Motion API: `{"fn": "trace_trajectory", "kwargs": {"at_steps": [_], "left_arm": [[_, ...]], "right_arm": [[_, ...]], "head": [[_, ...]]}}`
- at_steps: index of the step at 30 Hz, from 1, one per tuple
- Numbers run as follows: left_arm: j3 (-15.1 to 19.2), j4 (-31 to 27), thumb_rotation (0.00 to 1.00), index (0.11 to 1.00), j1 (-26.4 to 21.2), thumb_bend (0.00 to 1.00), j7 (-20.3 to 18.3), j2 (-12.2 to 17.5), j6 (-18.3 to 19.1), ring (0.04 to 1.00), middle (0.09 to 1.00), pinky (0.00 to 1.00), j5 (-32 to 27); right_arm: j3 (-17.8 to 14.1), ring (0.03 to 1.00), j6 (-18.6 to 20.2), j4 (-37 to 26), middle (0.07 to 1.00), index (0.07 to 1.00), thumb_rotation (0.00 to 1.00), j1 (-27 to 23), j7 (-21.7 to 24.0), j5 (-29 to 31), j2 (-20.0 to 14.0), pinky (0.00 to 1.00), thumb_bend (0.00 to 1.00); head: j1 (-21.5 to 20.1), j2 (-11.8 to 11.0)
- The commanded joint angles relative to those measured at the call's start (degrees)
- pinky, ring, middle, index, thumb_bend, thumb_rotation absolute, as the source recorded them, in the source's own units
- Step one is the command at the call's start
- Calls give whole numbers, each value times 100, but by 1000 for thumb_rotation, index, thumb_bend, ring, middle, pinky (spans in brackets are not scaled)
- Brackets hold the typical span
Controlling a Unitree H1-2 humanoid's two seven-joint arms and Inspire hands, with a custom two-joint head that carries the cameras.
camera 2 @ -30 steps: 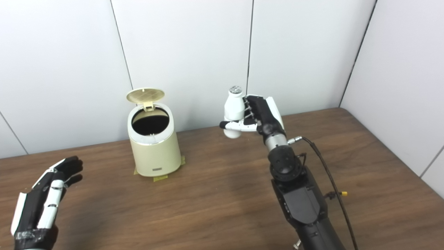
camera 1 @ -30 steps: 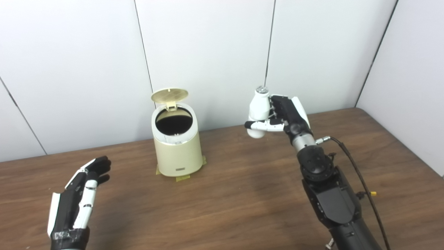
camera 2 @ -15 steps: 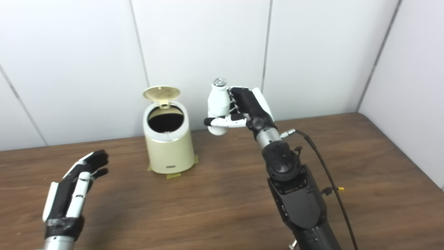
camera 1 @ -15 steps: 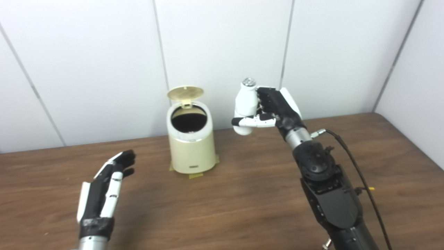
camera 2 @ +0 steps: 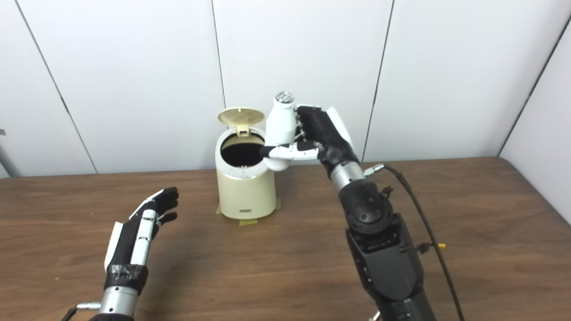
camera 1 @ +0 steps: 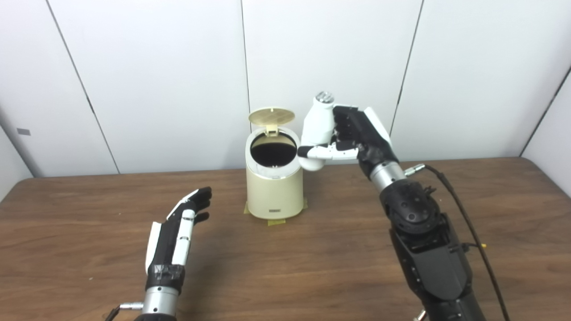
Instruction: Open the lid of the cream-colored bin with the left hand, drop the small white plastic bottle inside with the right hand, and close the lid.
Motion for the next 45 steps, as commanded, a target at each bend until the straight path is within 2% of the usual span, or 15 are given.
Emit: {"fn": "trace_trajectory", "kwargs": {"at_steps": [1,4,8,15,24,32,38,45], "left_arm": [[-25,-95,938,808,-217,245,59,-29,-208,831,822,778,36],[-51,-94,942,806,-213,250,89,-47,-198,830,820,779,78],[-72,-138,924,801,-201,258,141,-98,-112,823,816,774,139],[-91,-123,924,803,-219,260,176,-130,-185,827,815,782,150],[-107,-102,936,806,-224,267,213,-131,-244,832,818,789,178],[-152,-88,953,817,-215,265,174,-121,-244,839,829,802,175],[-168,-65,955,812,-222,257,196,-143,-259,835,823,801,158],[-191,-57,947,806,-222,256,214,-163,-297,831,820,802,181]], "right_arm": [[45,417,-319,-26,485,506,0,-363,-87,-107,58,312,518],[75,410,-365,133,488,509,0,-414,-123,-180,133,309,517],[103,422,-614,479,477,504,0,-504,-209,-223,261,316,519],[201,433,-968,984,475,500,0,-623,-502,-516,407,329,520],[189,422,-2007,1824,473,495,0,-772,-1091,-682,533,319,520],[144,416,-2691,2457,476,520,0,-990,-1594,-756,627,357,517],[95,431,-2954,2650,478,512,0,-1093,-1877,-814,673,355,518],[98,417,-3732,3277,477,527,0,-1265,-2327,-913,697,333,516]], "head": [[15,-3],[75,-19],[150,-27],[208,-50],[231,-61],[241,-82],[242,-97],[261,-119]]}}
